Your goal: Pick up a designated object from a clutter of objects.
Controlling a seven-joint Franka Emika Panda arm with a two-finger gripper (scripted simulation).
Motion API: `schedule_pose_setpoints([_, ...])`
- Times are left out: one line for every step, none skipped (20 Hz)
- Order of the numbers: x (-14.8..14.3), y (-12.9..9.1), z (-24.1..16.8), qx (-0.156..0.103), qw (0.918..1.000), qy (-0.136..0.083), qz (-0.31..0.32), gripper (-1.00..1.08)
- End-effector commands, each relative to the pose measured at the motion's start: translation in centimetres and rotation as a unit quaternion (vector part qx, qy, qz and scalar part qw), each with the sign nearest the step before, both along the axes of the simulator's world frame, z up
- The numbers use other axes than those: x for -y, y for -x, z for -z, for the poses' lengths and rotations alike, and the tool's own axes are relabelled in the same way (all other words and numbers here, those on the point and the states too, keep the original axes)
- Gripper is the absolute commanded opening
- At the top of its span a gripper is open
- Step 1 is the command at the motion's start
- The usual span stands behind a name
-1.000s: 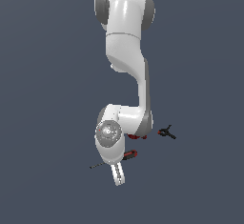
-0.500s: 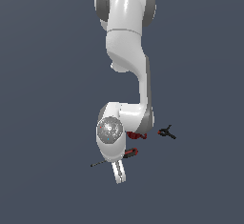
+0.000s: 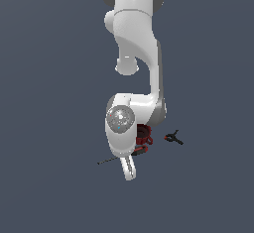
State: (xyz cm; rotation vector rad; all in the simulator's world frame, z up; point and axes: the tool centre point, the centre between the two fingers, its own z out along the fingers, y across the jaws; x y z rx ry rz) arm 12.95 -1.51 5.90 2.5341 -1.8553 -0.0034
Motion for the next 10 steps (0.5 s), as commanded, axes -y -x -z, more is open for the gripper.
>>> schedule_pose_setpoints([-0.7, 1.0, -1.6, 0.001, 1.0000, 0.000, 0.000, -1.00])
schedule_pose_setpoints([-1.0, 1.4, -2.3, 0.001, 1.0000, 0.000, 0.000, -1.00])
schedule_pose_setpoints([-1.3, 1.9, -3.0, 0.001, 1.0000, -0.001, 0.000, -1.00])
schedule_pose_setpoints([-1.6, 2.4, -3.7, 0.001, 1.0000, -0.001, 0.000, -1.00])
schedule_pose_setpoints([-1.9, 2.9, -4.4, 0.001, 1.0000, -0.001, 0.000, -1.00])
schedule_pose_setpoints([-2.3, 3.4, -5.1, 0.001, 1.0000, -0.001, 0.000, -1.00])
schedule_pose_setpoints([-2.6, 3.9, -5.8, 0.001, 1.0000, -0.001, 0.000, -1.00])
schedule_pose_setpoints([-2.9, 4.4, -6.6, 0.001, 1.0000, -0.001, 0.000, -1.00])
schedule_pose_setpoints([-3.2, 4.9, -7.3, 0.001, 1.0000, -0.001, 0.000, -1.00])
schedule_pose_setpoints([-3.6, 5.3, -8.0, 0.001, 1.0000, -0.001, 0.000, -1.00])
